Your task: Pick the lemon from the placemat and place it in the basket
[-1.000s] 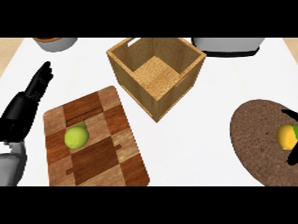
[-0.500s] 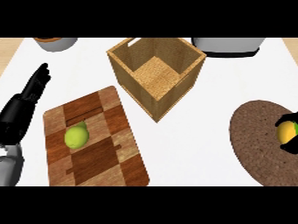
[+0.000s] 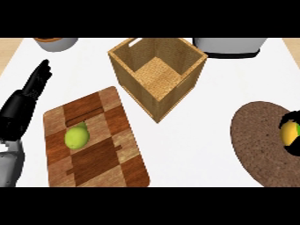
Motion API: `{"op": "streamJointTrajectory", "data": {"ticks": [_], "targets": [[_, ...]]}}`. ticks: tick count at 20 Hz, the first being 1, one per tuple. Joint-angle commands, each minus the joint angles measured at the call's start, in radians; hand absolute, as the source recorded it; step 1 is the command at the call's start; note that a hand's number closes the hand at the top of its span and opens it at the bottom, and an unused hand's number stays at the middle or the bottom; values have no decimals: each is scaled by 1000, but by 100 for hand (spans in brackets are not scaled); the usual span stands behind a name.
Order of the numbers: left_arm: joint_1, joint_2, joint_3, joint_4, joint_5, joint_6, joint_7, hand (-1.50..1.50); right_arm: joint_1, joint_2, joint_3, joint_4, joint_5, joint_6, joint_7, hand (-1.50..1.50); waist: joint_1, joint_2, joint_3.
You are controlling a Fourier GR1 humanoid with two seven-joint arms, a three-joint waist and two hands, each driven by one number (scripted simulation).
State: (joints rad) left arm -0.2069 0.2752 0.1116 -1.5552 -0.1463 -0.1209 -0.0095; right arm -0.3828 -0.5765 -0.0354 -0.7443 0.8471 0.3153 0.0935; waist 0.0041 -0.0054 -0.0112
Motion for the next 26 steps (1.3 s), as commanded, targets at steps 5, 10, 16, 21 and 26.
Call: {"op": "streamJointTrajectory", "data": {"ticks": [5,10,16,21,26], "targets": [[-30,-44,-18,-6,-42,57,54,0,101,198,19,-223,76,-224,343,150,-37,-5,9],[60,-5,17,-12,-17,19,-12,0,215,289,65,-476,193,-351,616,150,-44,-12,6],[72,26,43,-8,-3,-5,-36,0,171,314,67,-827,266,-478,721,150,-40,-16,7],[45,3,26,-26,-2,4,12,0,125,419,124,-1106,232,-572,703,150,-38,-15,10],[49,-10,6,-42,-6,-4,-1,0,-20,392,183,-1313,324,-340,858,150,-9,-3,10]]}}
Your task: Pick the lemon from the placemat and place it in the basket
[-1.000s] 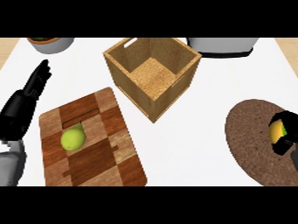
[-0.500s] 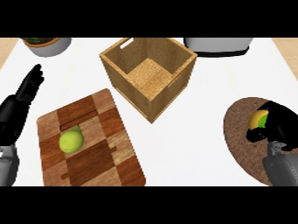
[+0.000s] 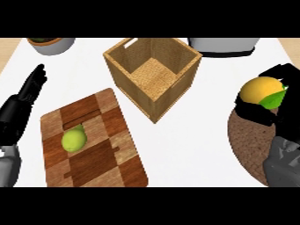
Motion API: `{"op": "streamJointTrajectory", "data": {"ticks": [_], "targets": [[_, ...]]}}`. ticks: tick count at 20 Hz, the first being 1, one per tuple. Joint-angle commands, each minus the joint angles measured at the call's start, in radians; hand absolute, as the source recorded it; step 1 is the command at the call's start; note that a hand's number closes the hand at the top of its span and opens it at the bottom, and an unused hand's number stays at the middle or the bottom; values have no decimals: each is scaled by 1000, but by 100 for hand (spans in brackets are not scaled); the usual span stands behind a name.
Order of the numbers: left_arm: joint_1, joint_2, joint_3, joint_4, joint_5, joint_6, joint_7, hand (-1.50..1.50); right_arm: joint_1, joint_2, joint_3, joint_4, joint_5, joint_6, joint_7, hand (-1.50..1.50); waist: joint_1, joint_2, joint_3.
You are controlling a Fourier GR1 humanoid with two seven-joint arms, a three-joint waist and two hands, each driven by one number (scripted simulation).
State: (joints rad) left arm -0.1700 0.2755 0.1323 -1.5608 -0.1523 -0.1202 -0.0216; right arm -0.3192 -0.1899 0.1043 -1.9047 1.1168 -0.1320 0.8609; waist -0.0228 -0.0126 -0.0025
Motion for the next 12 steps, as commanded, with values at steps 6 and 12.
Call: {"op": "streamJointTrajectory", "data": {"ticks": [6,12], "targets": [[-32,-46,-46,15,-43,30,-10,0,-446,107,52,-100,-26,323,242,150,29,9,1],[-40,-28,-28,-13,-18,3,36,0,-743,175,-57,222,-68,345,263,150,41,12,1]]}}
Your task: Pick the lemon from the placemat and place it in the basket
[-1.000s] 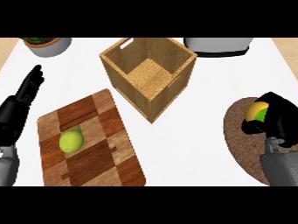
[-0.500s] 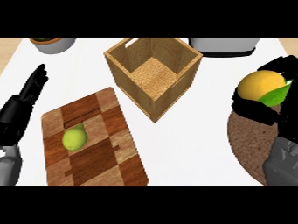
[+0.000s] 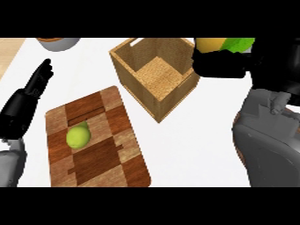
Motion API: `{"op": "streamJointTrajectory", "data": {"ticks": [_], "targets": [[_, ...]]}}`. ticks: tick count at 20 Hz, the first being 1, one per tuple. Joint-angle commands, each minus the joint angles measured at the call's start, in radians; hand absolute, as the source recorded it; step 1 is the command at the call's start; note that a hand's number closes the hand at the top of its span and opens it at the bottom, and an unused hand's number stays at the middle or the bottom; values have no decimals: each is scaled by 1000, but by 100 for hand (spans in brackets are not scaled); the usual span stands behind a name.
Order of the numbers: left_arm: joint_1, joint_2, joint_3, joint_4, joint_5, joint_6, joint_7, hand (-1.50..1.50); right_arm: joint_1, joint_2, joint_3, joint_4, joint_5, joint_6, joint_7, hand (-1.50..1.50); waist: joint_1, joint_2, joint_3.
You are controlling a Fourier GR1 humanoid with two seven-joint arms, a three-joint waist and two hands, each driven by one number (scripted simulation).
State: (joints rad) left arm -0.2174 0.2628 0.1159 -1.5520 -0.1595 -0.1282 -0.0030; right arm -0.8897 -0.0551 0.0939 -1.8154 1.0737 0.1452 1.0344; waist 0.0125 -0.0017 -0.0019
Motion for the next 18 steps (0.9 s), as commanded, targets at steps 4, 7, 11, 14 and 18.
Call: {"op": "streamJointTrajectory", "data": {"ticks": [4,7,11,14,18], "targets": [[-16,-35,-44,-33,-32,20,33,0,-313,54,-109,380,-52,-25,77,150,18,5,1],[-41,4,4,16,0,-10,8,0,-368,54,-85,512,-72,-120,122,150,24,9,0],[-28,-19,-21,4,-13,-3,14,0,-417,55,-117,656,-134,-100,95,150,17,7,1],[21,-14,-14,-14,-13,-8,-30,0,-427,55,-123,714,-174,-104,119,150,15,5,1],[-11,-15,-2,9,-5,-7,4,0,-501,55,-168,857,-190,-88,117,150,12,6,1]]}}
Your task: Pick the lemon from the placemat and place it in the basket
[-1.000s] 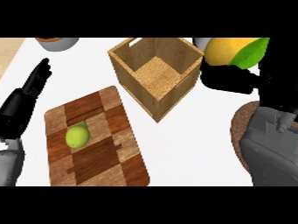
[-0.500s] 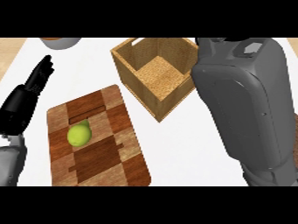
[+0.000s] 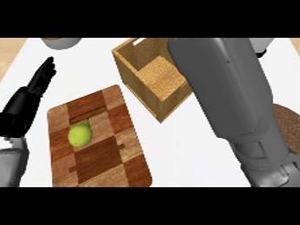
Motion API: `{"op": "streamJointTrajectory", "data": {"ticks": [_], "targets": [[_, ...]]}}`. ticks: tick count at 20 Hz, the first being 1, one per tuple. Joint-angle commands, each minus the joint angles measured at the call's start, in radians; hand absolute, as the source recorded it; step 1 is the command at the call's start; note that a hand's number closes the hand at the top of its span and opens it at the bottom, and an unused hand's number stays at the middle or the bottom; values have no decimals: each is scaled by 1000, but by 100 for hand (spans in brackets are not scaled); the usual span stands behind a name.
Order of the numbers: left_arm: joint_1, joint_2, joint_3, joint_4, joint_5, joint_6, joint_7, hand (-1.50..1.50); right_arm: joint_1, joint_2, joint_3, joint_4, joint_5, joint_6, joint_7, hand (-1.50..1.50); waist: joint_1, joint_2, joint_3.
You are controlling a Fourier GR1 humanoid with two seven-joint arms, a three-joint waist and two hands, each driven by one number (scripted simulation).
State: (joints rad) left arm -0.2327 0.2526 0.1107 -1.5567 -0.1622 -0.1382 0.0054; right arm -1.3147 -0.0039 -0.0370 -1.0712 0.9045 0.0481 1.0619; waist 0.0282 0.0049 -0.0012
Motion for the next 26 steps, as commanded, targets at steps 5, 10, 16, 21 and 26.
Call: {"op": "streamJointTrajectory", "data": {"ticks": [5,10,16,21,26], "targets": [[25,15,17,-17,17,-21,4,0,-66,-20,24,188,47,159,132,150,-13,-6,0],[45,-10,4,-2,-16,15,-27,0,-17,3,93,226,44,201,93,150,-22,-8,0],[8,0,18,3,-5,2,-7,0,-104,3,-51,259,-54,203,70,-150,-19,-5,1],[17,-32,-14,-9,-36,26,6,0,-59,4,16,219,-80,42,18,-150,-15,-5,1],[12,-3,14,-20,-2,-7,-16,0,-58,-13,-108,145,-19,-220,-6,-150,-12,-2,1]]}}
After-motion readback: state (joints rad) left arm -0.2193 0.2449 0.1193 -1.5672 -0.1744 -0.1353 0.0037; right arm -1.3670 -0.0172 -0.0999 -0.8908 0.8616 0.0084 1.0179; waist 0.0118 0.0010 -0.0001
